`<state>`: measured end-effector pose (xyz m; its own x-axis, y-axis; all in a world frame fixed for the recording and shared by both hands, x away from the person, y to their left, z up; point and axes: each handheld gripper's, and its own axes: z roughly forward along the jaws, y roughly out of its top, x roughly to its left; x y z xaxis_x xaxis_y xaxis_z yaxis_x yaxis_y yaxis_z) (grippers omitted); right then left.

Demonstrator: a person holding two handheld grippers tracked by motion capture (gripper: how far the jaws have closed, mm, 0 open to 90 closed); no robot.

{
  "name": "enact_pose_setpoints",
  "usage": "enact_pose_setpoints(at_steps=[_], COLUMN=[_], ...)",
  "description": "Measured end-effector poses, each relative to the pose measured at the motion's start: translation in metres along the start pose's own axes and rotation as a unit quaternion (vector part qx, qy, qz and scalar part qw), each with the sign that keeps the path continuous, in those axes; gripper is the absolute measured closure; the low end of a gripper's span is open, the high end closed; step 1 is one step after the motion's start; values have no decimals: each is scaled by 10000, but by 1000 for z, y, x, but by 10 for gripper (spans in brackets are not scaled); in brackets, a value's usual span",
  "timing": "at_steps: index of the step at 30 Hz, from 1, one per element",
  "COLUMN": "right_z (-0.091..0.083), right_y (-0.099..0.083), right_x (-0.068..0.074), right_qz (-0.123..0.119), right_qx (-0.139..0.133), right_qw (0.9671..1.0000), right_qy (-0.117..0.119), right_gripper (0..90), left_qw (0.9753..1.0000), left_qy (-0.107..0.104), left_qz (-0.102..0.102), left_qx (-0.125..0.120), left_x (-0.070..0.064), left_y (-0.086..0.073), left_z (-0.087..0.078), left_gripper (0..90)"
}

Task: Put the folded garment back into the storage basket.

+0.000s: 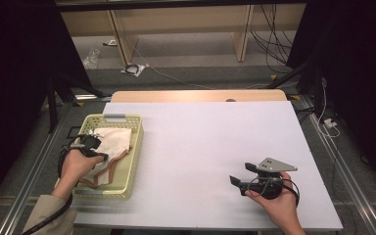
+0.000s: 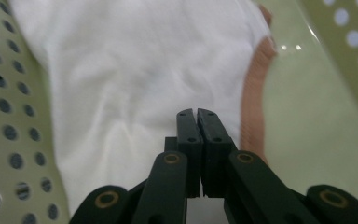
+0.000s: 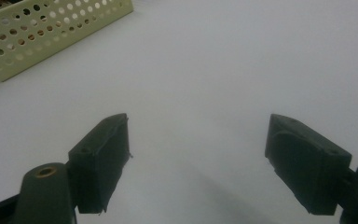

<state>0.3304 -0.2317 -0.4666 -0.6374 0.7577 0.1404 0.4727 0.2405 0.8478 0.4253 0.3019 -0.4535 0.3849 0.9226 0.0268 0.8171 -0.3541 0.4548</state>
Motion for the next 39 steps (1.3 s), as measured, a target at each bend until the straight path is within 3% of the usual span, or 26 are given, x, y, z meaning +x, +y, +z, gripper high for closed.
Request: enact_pose_setpoints(at_steps=[11,25,32,39], right_z=[1,1,0,0], right_y=[0,0,0,0], right_x=[0,0,0,0], right_qz=[-6,-8,-3,-13], right_qx=[12,9,3,1], right_qw=[10000,10000,10000,10000], right_qy=[3,4,0,-3], right_gripper=[225,225,225,224], left_qw=[9995,9993,9997,9982], left_qy=[-140,-291,-236,-190], left_qz=[155,82,47,-8], left_qx=[245,226,7,-573], left_x=[-6,-3,-1,3], left_y=[0,1,2,4], left_z=[9,9,4,-6], left_gripper=[893,886,847,780])
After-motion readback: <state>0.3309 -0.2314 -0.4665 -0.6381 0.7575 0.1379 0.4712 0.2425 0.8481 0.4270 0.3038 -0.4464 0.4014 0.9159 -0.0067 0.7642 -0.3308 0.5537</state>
